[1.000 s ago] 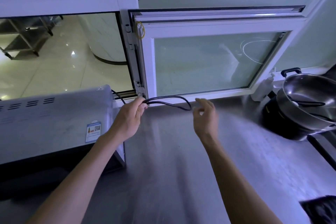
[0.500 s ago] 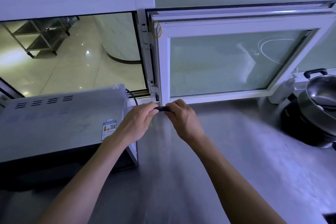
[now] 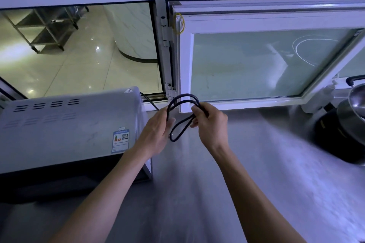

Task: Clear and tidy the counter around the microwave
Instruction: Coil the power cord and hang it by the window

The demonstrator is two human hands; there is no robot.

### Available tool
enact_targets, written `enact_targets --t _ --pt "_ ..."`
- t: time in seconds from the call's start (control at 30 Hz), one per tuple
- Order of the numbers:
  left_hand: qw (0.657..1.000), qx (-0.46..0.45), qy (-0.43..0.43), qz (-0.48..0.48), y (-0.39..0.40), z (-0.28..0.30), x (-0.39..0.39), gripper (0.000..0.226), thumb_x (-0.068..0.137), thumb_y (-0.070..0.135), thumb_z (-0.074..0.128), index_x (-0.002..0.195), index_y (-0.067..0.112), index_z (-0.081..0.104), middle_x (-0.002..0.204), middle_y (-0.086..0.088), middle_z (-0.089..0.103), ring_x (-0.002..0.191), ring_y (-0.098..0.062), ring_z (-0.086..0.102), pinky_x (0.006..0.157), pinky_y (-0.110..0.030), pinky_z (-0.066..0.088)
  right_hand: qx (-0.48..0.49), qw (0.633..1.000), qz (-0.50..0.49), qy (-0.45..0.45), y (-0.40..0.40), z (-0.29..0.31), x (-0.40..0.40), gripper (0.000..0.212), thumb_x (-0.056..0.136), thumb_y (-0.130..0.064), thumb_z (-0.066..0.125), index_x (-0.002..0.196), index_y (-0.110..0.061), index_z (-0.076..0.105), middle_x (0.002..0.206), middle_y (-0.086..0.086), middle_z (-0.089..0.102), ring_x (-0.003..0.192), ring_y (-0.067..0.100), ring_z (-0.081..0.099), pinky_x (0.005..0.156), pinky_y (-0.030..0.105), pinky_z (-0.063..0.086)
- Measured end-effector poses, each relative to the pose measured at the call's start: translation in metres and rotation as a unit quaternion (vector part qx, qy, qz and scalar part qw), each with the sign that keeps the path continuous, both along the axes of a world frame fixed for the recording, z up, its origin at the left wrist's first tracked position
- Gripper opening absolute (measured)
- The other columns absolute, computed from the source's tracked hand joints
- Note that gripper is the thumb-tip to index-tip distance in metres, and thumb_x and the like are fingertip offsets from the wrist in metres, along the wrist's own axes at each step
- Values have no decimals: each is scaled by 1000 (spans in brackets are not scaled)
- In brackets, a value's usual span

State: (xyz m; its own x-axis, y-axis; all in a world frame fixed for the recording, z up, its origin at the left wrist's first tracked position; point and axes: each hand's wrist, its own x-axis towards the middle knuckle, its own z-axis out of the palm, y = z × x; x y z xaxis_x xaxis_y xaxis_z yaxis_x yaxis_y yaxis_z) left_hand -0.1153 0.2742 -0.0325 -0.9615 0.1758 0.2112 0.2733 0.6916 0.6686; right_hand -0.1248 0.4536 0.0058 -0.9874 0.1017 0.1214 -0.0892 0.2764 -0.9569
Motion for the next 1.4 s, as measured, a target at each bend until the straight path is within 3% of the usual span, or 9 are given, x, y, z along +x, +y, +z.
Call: enact_targets --t 0.07,0.17,0.37,0.67,0.8,0.97,1.13,1.3,1.4 --pt "1000 3 8 -11 2 -8 -2 63 100 60 22 145 17 34 136 1 51 119 -9 50 102 -28 40 -19 1000 -5 -6 -4 2 -4 23 98 -21 60 76 -16 66 59 3 63 61 24 65 58 23 47" --pt "999 -35 -3 -4 7 -17 -5 80 88 77 32 146 22 30 142 4 45 130 -11 43 106 -31 36 -30 999 -9 -12 -12 2 -9 24 99 -22 60 75 -16 65 57 2 63 58 19 64 56 17 44" --pt "999 -40 -14 28 10 -30 -16 45 101 56 29 134 27 40 126 8 53 119 -12 49 102 -43 42 -55 998 -20 -39 -21 -4 -15 28 99 -23 59 75 -10 64 61 1 68 56 8 64 58 17 46" --pt "996 -81 -38 12 10 -22 -20 41 100 55 26 114 24 50 99 3 61 90 -20 59 80 -44 50 -155 983 -22 -94 -31 -10 -18 30 99 -27 61 83 -2 66 69 16 69 60 24 72 75 49 61" --pt "997 -48 -62 15 3 -11 -19 63 92 72 17 110 23 53 93 9 65 84 -12 62 72 -34 49 -159 981 -8 -108 -32 -11 -27 32 99 -27 60 80 -3 66 65 13 68 61 30 70 77 53 59" --pt "996 2 -84 14 -6 -9 -22 33 101 50 37 102 21 53 88 9 63 74 -4 57 62 -26 40 -99 991 11 -88 -29 -5 -38 32 101 -25 54 80 -2 64 58 6 65 53 22 64 67 41 54" --pt "996 26 -82 -1 -7 -6 -28 29 102 45 39 104 21 55 92 3 65 80 -18 60 73 -45 50 -67 996 -9 -63 -28 -8 -43 30 101 -24 52 80 -5 60 72 16 65 53 18 52 58 42 49" --pt "991 96 -93 27 -4 -3 -30 18 106 27 41 98 34 56 90 14 68 89 -4 60 81 -35 50 -14 999 -12 -44 -16 -16 -44 23 101 -29 52 83 -19 61 74 10 64 60 21 49 58 34 43" --pt "993 56 -101 15 -3 -4 -29 14 106 29 41 105 30 55 93 12 68 75 5 58 69 -30 46 -11 999 8 -46 -12 -17 -40 22 102 -30 53 86 -18 62 71 9 62 58 17 49 55 28 42"
